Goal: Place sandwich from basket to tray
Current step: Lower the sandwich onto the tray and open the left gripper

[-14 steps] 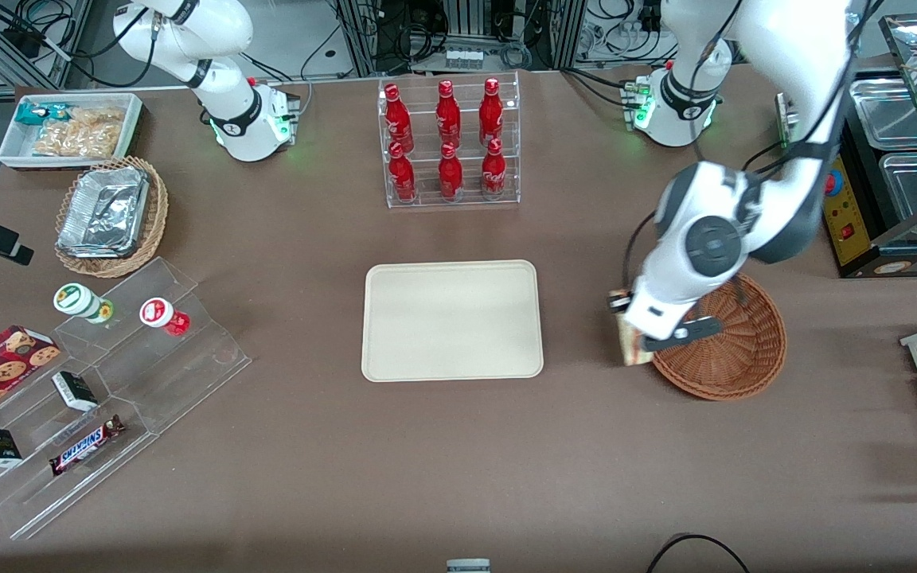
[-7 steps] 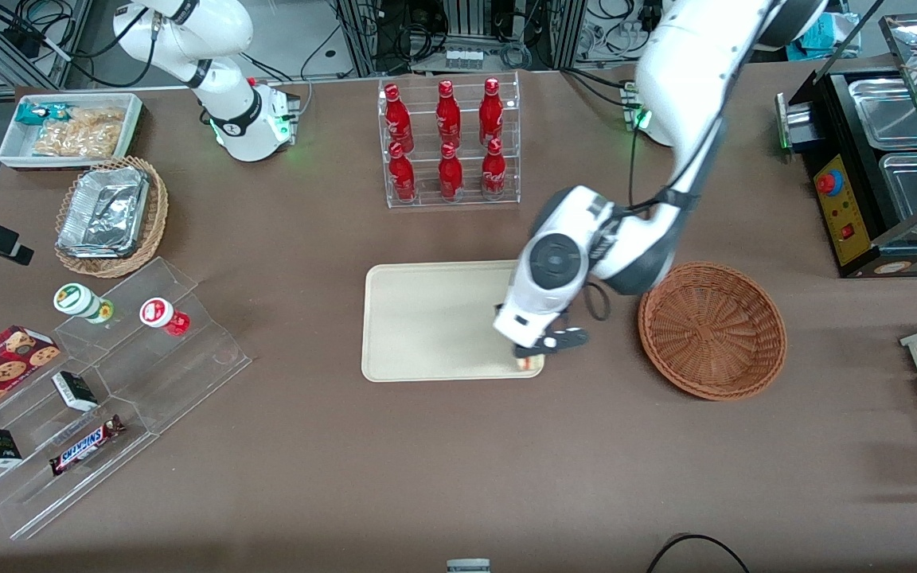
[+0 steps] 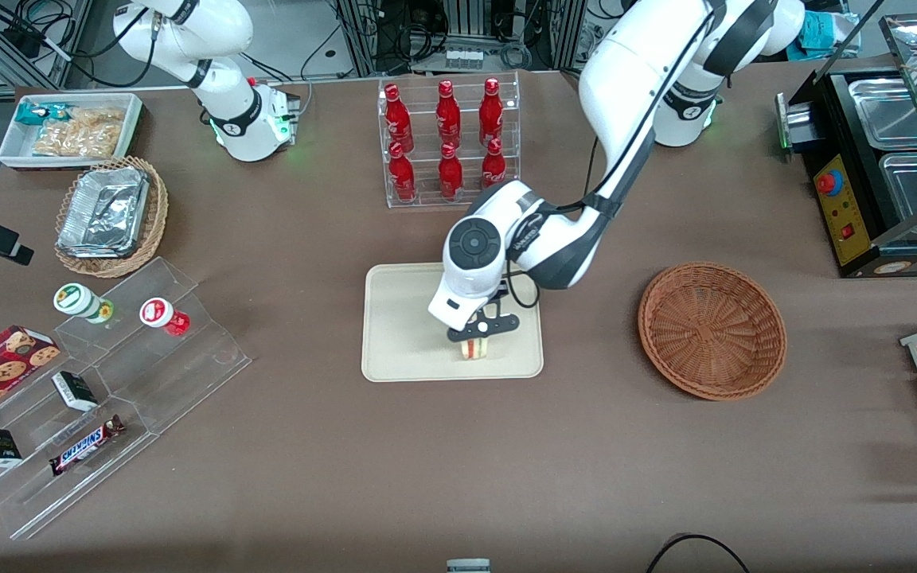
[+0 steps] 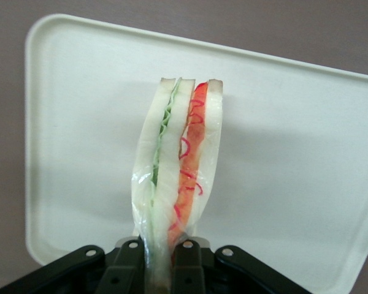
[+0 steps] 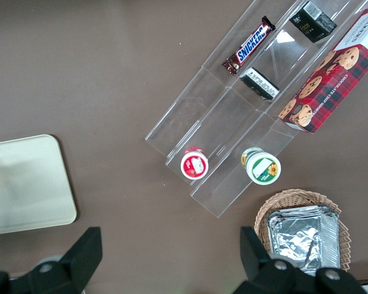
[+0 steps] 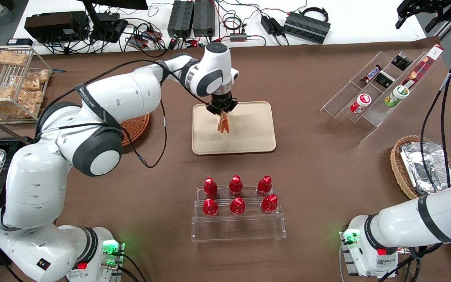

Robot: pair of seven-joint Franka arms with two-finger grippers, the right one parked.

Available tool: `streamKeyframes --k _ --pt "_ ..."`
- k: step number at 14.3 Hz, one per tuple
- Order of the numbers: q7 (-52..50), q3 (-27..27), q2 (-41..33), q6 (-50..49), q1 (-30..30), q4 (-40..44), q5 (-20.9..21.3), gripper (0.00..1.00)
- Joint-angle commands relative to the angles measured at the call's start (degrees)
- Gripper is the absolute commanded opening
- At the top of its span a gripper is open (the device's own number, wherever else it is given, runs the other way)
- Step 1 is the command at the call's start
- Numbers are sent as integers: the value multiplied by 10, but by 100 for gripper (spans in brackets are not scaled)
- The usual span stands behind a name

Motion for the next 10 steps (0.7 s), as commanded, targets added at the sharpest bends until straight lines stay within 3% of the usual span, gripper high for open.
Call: streamKeyframes --k 1,5,6,7,8,10 --pt "-21 -12 32 21 -8 25 -8 15" --pt "-29 -17 45 32 -8 24 -8 16" --pt "-28 -18 49 44 -8 24 -8 34" --pt "-28 -18 48 54 -8 22 -9 79" --pt "-31 -18 46 56 -8 21 -14 100" --pt "-29 -18 33 45 -8 24 -16 100"
